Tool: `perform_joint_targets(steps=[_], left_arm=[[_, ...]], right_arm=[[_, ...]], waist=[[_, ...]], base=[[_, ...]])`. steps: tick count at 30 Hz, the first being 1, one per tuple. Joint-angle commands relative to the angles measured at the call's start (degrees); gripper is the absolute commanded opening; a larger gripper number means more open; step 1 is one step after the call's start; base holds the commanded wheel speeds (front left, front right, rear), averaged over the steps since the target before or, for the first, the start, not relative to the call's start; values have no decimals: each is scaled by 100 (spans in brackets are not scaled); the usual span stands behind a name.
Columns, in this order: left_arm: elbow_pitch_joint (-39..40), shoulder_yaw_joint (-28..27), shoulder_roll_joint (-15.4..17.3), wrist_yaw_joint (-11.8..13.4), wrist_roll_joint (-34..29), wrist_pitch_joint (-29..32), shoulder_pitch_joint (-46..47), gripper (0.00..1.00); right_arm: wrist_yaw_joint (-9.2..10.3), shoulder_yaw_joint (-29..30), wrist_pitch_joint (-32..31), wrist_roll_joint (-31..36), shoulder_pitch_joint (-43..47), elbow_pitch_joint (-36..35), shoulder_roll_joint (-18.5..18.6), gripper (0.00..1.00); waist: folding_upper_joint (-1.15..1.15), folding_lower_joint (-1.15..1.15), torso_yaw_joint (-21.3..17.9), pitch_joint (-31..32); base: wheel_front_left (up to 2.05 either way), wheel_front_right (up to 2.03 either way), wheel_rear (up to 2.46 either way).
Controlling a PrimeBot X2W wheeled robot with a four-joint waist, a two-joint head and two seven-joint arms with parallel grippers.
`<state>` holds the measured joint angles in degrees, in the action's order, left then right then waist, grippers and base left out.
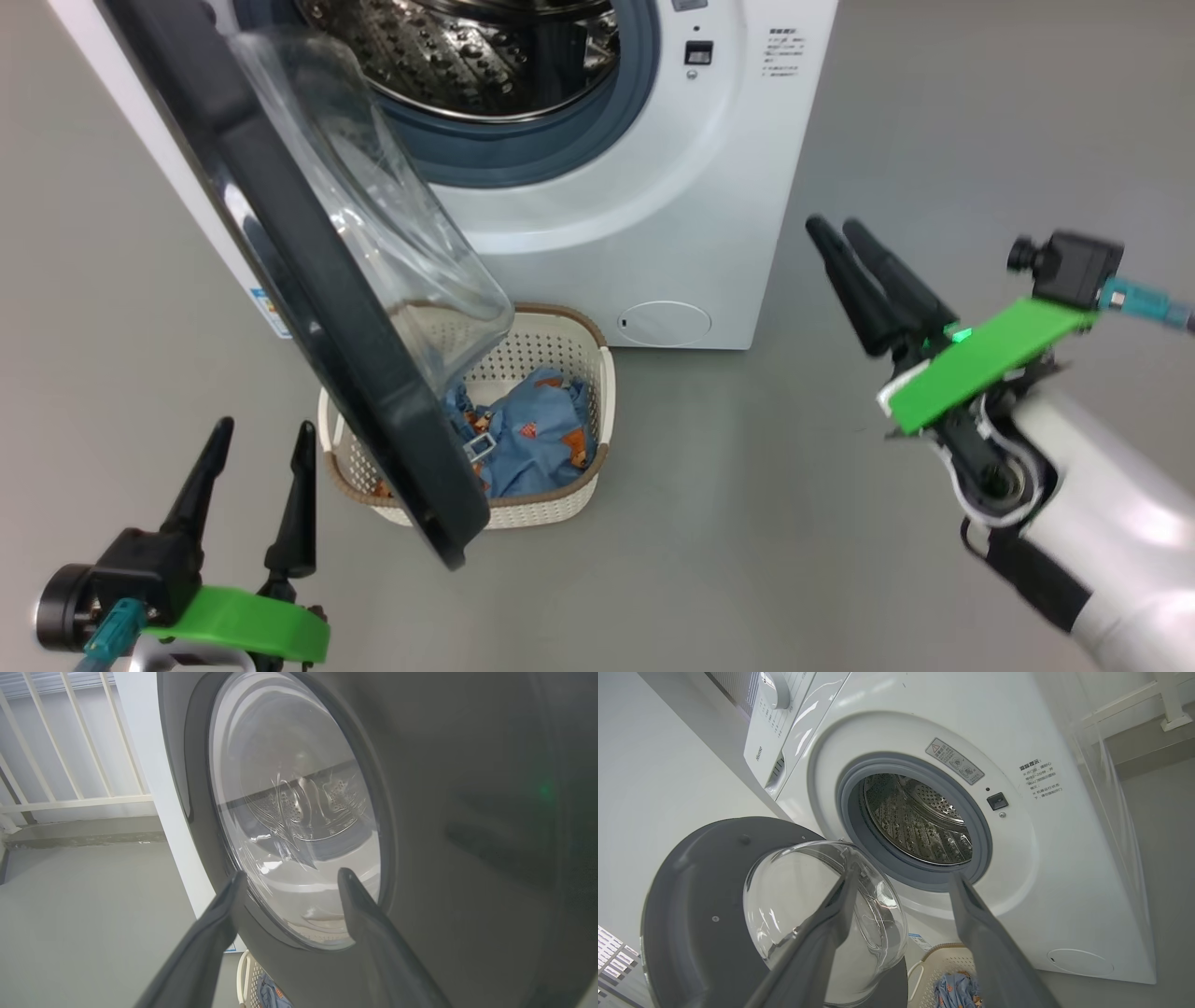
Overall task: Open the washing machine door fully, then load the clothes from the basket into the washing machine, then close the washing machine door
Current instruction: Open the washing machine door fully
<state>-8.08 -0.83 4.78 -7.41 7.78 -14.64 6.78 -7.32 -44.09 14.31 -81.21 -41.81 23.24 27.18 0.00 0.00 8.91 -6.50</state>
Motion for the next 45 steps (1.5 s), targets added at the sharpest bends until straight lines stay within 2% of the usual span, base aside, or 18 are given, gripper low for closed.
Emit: perform_joint_targets(steps=[1, 9, 10, 17, 20, 25, 31, 35, 45], left_arm=[[183, -242, 123, -8, -59, -36, 40, 100], [230, -320, 82, -8, -105, -36, -101, 100], [230, -320, 82, -8, -105, -36, -101, 100], [298, -458, 61, -8, -131, -36, -309, 100], [355, -531, 50, -7, -143, -36, -416, 100], [455, -616, 12, -7, -166, -36, -577, 100], [586, -716, -31, 27, -195, -36, -822, 100], [736, -694, -78, 90, -222, -36, -1009, 100], [921, -545, -150, 156, -190, -36, -1323, 100]], right_arm=[[-17, 274, 68, 425, 413, -143, -139, 100], [-17, 1862, 68, 2409, 1722, -496, -703, 100], [-17, 1862, 68, 2409, 1722, -496, -703, 100], [-17, 3013, 68, 3828, 2888, -1184, -1028, 100], [-17, 3323, 66, 4541, 3330, -1390, -1091, 100], [-17, 3845, 62, 5520, 3879, -1769, -1409, 100], [-17, 4095, -2, 6265, 4371, -2134, -1726, 100], [-17, 4213, -20, 6776, 4654, -2316, -1806, 100], [-17, 4514, 31, 7053, 5004, -2401, -2044, 100]], waist=[[0, 0, -85, 61], [0, 0, -224, 188], [0, 0, -224, 188], [0, 0, -384, 369], [0, 0, -454, 431], [0, 0, -568, 520], [0, 0, -671, 637], [0, 0, -668, 677], [0, 0, -631, 673]], base=[[0, 0, 0], [0, 0, 0], [0, 0, 0], [0, 0, 0], [0, 0, 0], [0, 0, 0], [0, 0, 0], [0, 0, 0], [0, 0, 0]])
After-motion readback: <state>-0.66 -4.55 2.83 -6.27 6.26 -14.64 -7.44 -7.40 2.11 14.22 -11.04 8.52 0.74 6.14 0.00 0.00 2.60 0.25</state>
